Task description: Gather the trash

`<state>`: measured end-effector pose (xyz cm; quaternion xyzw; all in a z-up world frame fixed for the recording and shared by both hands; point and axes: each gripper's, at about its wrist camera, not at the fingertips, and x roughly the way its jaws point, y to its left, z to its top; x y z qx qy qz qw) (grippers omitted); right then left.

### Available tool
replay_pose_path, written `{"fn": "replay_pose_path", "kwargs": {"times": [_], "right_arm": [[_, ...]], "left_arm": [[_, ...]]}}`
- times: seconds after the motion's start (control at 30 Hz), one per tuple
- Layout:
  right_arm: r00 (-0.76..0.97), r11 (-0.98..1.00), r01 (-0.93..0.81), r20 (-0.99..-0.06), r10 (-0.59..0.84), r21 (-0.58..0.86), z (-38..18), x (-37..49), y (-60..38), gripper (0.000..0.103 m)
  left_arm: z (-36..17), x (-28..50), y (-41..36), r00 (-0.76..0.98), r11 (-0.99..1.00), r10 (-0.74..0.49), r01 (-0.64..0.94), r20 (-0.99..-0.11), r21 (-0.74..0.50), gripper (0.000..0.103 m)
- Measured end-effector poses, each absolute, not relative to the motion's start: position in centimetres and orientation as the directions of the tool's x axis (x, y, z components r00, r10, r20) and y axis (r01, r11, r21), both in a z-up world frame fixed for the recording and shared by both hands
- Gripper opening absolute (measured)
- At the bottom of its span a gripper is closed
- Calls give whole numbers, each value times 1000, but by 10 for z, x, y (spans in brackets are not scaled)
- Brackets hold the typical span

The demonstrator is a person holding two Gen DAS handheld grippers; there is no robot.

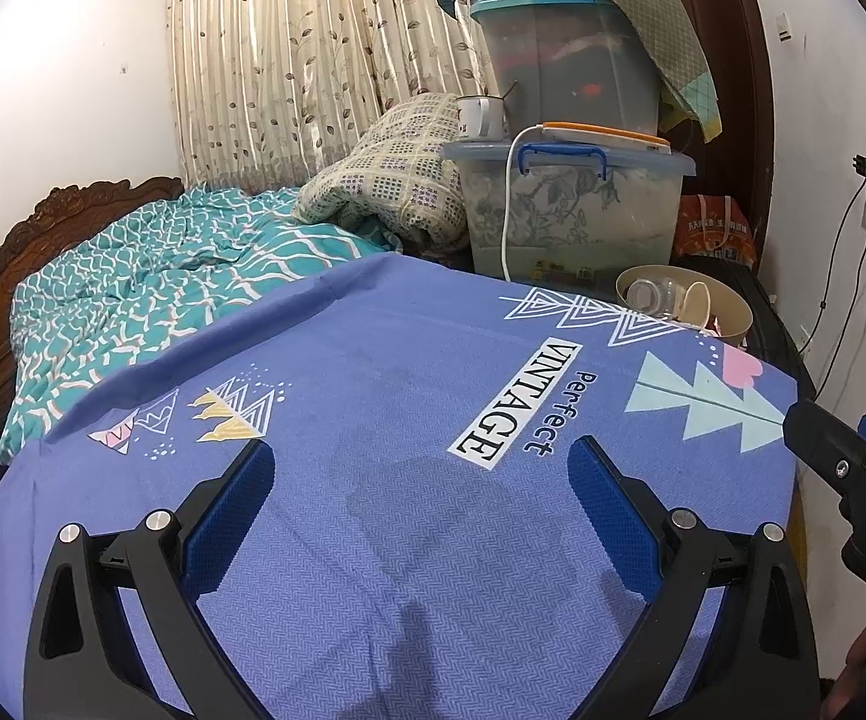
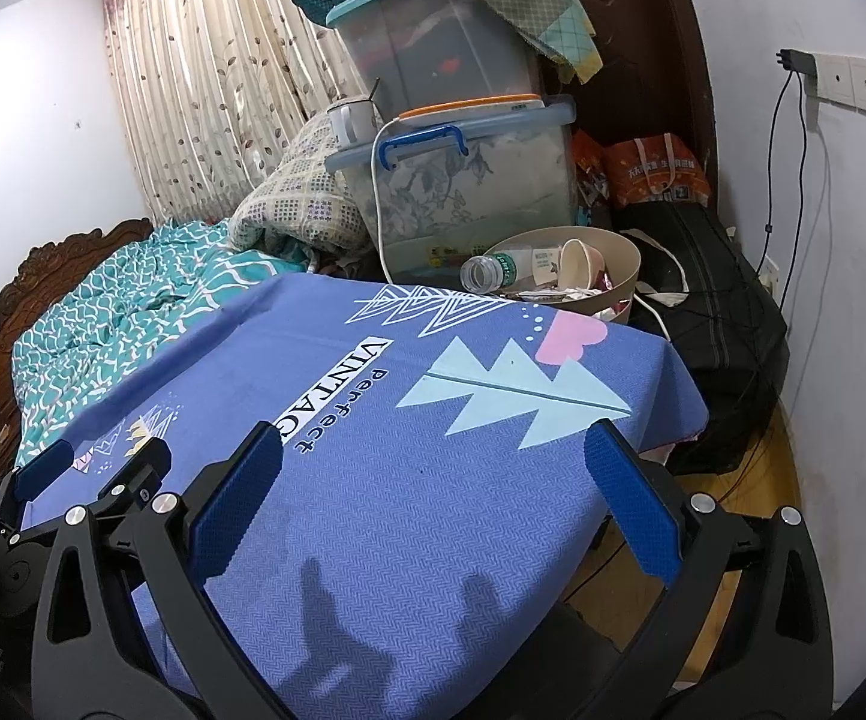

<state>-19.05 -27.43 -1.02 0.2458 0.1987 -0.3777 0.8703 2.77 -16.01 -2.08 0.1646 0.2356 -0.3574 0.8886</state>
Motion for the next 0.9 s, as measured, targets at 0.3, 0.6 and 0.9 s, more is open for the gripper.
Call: {"fn": "replay_pose_path", "kwargs": {"times": [0.3, 0.6, 0.9], "right_arm": [[635, 593, 756, -533, -559, 278, -10, -190, -275, 100], [636, 595, 754, -534, -558, 277, -12, -189, -275, 100], [636, 595, 755, -534, -557, 277, -12, -189, -274, 100]], "left_arm": [[-21, 28, -160, 633, 689, -558, 714, -537, 125, 94], [-21, 28, -160, 634, 690, -557, 713, -537, 126, 94], [-22, 31, -156, 634, 687, -557, 715, -537, 131, 94]]}}
